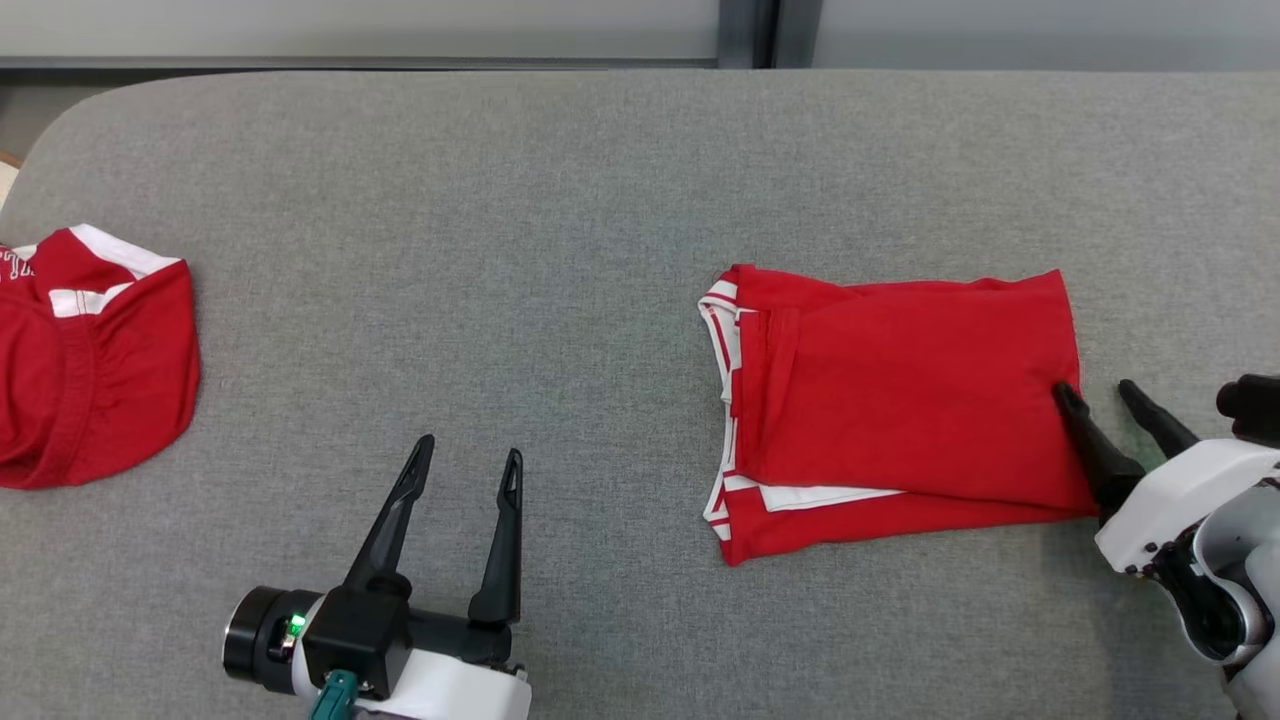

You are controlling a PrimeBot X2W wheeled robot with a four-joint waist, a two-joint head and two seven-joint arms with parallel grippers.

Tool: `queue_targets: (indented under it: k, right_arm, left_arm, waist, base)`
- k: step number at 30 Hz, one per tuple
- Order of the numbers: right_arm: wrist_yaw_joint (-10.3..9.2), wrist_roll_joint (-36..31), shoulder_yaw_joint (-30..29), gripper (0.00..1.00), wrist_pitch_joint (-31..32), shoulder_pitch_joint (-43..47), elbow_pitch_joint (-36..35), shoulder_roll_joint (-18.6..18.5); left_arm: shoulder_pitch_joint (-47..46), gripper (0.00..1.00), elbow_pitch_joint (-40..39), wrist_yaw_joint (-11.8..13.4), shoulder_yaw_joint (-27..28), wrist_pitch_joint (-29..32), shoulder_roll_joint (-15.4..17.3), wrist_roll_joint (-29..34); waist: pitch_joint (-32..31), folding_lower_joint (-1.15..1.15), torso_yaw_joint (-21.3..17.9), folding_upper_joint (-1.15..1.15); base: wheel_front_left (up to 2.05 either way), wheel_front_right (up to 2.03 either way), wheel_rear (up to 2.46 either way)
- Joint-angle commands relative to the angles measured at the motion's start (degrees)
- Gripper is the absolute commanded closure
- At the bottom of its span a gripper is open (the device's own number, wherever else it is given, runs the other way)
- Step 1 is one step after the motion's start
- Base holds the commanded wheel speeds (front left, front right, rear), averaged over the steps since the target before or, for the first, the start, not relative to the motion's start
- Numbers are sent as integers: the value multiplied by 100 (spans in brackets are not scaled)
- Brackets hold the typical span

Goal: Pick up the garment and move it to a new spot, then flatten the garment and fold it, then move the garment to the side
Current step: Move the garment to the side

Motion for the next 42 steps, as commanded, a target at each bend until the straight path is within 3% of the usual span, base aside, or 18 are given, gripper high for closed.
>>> queue_targets:
  k: [1,4,5,6,7,12,20,27,33,34,35,36,39,42]
  right_arm:
    - [-1,244,144,0,119,-104,-8,-26]
    - [-1,528,433,0,249,-204,18,-89]
    - [-1,597,522,60,244,-238,20,-96]
    - [-1,635,611,99,210,-275,15,-127]
    - [-1,671,672,100,139,-344,14,-180]
    - [-9,543,753,100,-265,-774,82,-507]
    - [-7,-241,662,100,-895,-1998,473,-1264]
    - [-7,-897,103,100,-938,-2917,863,-2062]
    - [-7,-1318,-394,100,-891,-3316,1054,-2439]
    - [-7,-1424,-450,81,-885,-3383,1089,-2476]
    - [-7,-1549,-548,8,-905,-3457,1141,-2495]
    - [-7,-1671,-642,0,-963,-3548,1191,-2463]
    - [-6,-2335,-904,0,-1198,-3734,1299,-2279]
    - [-6,-2917,-1130,0,-1403,-3550,1139,-1694]
  left_arm:
    - [-158,0,-9,20,-10,-11,20,1]
    - [-240,0,-29,38,-36,-11,20,-13]
    - [-267,0,-35,44,-43,-11,20,-15]
    - [-297,0,-35,49,-54,-11,20,-15]
    - [-330,0,-41,49,-58,-11,20,-8]
    - [-449,0,-79,18,-32,-11,18,64]
    - [-844,0,-342,-234,64,-10,47,400]
    - [-1333,0,-891,-451,-52,-10,291,706]
    - [-1600,0,-1398,-535,-175,-11,461,754]
    - [-1637,0,-1432,-542,-198,-10,488,758]
    - [-1670,0,-1457,-543,-221,-11,498,754]
    - [-1697,0,-1461,-549,-250,-10,504,747]
    - [-1742,0,-1407,-524,-330,-5,488,701]
    - [-1665,0,-1293,-414,-346,-5,425,625]
  waist:
    - [144,0,63,0]
    - [278,0,78,0]
    - [323,0,80,0]
    - [368,0,81,0]
    - [419,0,77,0]
    - [672,0,-18,0]
    - [1464,0,-470,0]
    - [2236,0,-854,0]
    - [2620,0,-1073,0]
    - [2660,0,-1090,0]
    - [2688,0,-1096,0]
    - [2703,0,-1096,0]
    - [2622,0,-1050,0]
    - [2300,0,-952,0]
  base:
    - [0,0,0]
    - [0,0,0]
    - [0,0,0]
    - [0,0,0]
    - [0,0,0]
    - [0,0,0]
    - [0,0,0]
    - [0,0,0]
    - [0,0,0]
    - [0,0,0]
    - [0,0,0]
    - [0,0,0]
    - [0,0,0]
    - [0,0,0]
